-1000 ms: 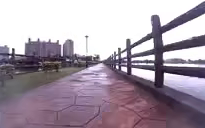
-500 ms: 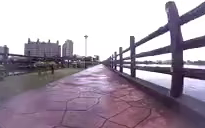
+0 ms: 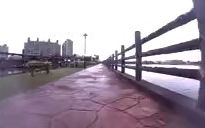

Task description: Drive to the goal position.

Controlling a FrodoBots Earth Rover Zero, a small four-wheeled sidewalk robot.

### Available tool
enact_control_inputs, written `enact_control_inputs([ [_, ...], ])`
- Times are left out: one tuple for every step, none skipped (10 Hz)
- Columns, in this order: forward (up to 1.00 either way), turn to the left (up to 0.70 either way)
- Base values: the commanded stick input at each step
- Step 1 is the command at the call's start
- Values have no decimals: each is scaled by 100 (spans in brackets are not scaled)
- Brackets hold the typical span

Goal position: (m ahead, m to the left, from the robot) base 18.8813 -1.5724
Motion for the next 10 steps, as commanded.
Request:
enact_control_inputs([
  [100,39],
  [100,34],
  [100,18],
  [100,3],
  [100,-1],
  [100,-1],
  [100,-1],
  [100,-1],
  [100,-1],
  [100,-1],
])
